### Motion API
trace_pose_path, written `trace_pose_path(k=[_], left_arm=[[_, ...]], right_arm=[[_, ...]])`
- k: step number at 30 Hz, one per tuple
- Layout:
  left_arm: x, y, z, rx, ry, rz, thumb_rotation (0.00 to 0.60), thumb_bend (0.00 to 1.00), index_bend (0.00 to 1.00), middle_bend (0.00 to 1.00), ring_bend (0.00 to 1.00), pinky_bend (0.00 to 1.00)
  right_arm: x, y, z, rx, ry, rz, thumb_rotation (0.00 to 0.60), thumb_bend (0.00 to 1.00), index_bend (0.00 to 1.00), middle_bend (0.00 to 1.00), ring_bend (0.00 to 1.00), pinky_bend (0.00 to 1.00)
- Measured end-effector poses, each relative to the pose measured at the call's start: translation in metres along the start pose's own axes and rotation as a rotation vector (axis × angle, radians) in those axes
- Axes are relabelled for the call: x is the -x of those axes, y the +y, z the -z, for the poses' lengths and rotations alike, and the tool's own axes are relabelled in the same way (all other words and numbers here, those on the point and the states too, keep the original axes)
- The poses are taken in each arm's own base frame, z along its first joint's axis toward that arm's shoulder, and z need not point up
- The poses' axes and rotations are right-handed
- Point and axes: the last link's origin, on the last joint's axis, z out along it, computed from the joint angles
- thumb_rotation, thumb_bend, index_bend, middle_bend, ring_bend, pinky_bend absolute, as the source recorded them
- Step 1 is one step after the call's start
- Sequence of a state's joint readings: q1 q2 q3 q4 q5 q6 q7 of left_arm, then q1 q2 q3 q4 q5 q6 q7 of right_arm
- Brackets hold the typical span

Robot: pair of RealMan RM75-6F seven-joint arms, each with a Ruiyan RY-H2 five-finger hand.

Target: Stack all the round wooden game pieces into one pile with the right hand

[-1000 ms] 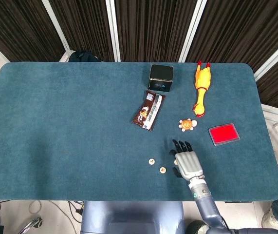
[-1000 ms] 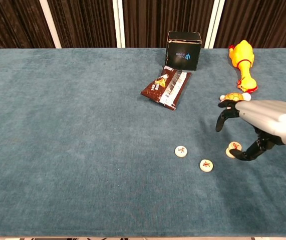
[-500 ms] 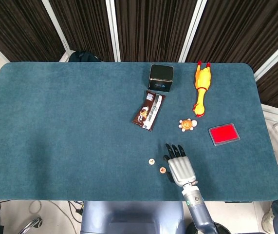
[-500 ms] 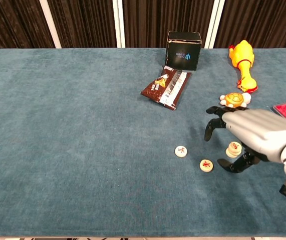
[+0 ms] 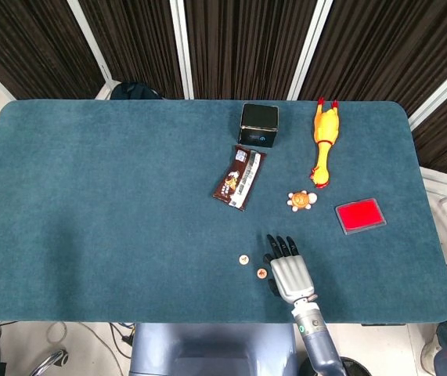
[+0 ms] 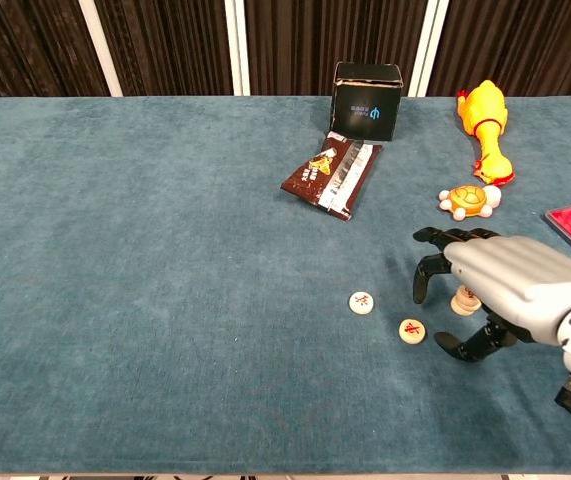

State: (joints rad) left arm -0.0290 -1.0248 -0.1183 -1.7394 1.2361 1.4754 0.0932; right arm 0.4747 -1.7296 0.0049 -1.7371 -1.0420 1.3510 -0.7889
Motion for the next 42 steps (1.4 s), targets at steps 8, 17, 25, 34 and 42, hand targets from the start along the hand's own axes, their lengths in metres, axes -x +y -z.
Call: trace_pose_path(k=[8,17,25,34,42], left_arm=[[0.0,0.0,0.0,0.0,0.004,0.001,0.6,0.19,0.12,0.0,0.0,0.04],[0.0,0.0,-0.001,-0.001,0.003,0.001,0.6,0.19,0.12,0.0,0.0,0.04],[0.0,-0.001,-0.001,-0.002,0.003,0.0,0.6,0.19,0.12,0.0,0.0,0.04],[-0.001,-0.001,-0.001,-0.002,0.004,0.001,0.6,0.19,0.12,0.0,0.0,0.04],[-0.001,-0.001,-0.001,-0.003,0.005,0.001,0.6,0.19,0.12,0.0,0.0,0.04]], right_arm=[[0.005,-0.002,-0.002,0.004,0.014,0.005,0.6,0.42,0.41,0.0,0.0,0.0],[0.011,-0.004,-0.004,0.005,0.003,0.015,0.6,0.42,0.42,0.0,0.0,0.0],[0.014,-0.005,-0.005,0.003,-0.002,0.011,0.6,0.42,0.44,0.0,0.0,0.0],[0.015,-0.007,-0.005,0.002,-0.002,0.01,0.6,0.42,0.44,0.0,0.0,0.0],[0.016,-0.009,-0.006,0.001,-0.009,0.014,0.6,0.42,0.44,0.0,0.0,0.0]])
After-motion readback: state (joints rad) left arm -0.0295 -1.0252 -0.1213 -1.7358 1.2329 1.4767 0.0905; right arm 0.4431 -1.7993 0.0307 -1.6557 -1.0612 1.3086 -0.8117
